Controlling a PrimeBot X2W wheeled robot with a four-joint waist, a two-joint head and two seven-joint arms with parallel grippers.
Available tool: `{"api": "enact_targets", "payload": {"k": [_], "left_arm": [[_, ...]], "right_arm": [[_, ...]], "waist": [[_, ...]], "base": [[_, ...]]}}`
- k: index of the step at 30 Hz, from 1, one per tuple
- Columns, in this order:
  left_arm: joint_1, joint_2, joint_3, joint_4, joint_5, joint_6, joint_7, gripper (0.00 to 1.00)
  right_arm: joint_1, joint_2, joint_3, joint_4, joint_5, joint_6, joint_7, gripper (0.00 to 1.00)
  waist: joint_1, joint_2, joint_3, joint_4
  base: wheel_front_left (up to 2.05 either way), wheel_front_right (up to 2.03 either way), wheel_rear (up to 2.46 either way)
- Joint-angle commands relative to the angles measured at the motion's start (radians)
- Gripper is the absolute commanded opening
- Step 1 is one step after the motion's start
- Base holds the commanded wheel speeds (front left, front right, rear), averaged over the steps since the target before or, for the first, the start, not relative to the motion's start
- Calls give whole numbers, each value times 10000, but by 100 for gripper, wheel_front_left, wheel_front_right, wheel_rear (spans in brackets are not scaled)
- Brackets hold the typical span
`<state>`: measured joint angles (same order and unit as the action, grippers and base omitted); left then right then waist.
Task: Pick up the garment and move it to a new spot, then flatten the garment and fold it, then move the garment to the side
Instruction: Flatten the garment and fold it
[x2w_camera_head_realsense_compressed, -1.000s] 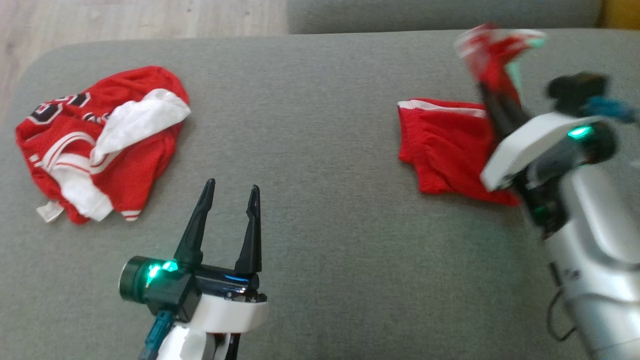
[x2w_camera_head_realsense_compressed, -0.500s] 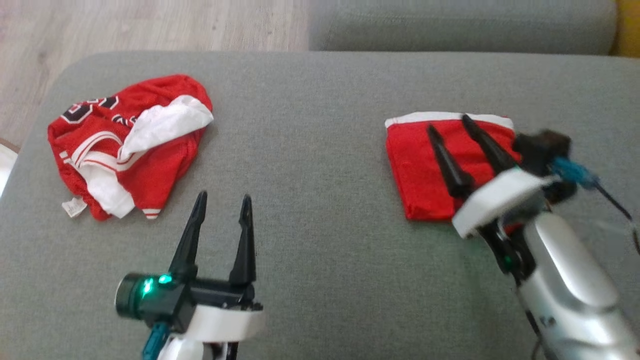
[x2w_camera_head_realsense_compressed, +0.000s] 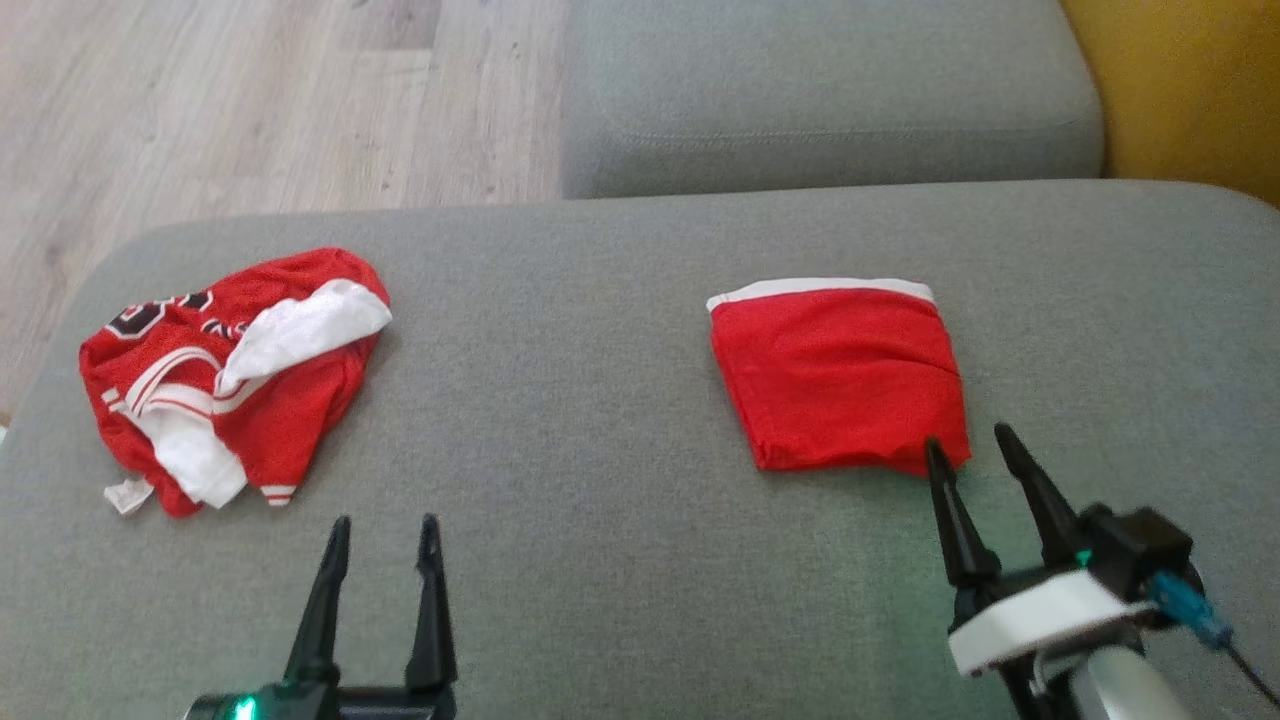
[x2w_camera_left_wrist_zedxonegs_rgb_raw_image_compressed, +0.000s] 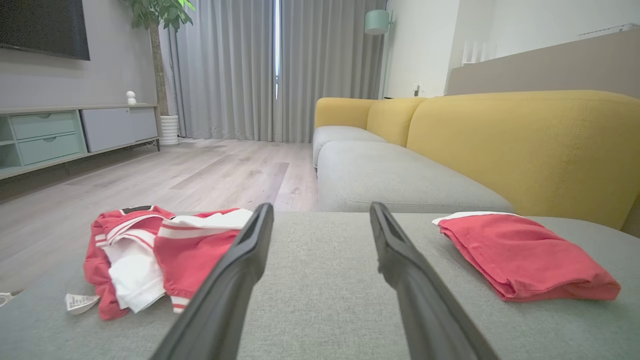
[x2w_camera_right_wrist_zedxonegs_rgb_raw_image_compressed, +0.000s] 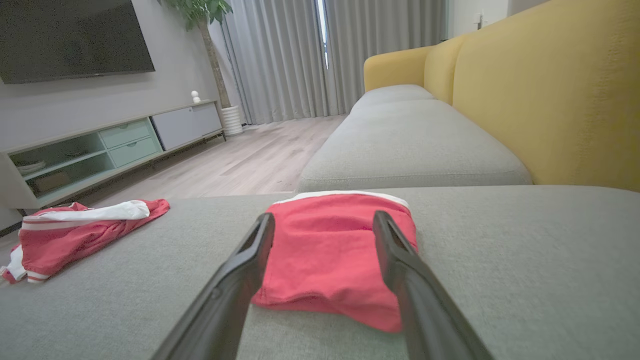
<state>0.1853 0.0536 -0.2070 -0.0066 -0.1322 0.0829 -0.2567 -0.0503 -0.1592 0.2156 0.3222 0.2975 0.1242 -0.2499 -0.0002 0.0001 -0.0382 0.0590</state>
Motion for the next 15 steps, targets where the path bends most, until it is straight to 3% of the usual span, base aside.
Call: {"api": "enact_targets", "payload": {"k": [1, 15], "left_arm": [[-140, -25, 463, -384, 43, 56, -51, 100], [275, -31, 656, -205, 194, 25, -51, 100]], "right_arm": [[-48, 87, -37, -479, -256, 65, -113, 100], [783, 604, -735, -930, -821, 65, -117, 100]], "waist": [[2, -1, -92, -79], [2, -1, -317, -68]], "base": [[0, 0, 0], [0, 0, 0]]}}
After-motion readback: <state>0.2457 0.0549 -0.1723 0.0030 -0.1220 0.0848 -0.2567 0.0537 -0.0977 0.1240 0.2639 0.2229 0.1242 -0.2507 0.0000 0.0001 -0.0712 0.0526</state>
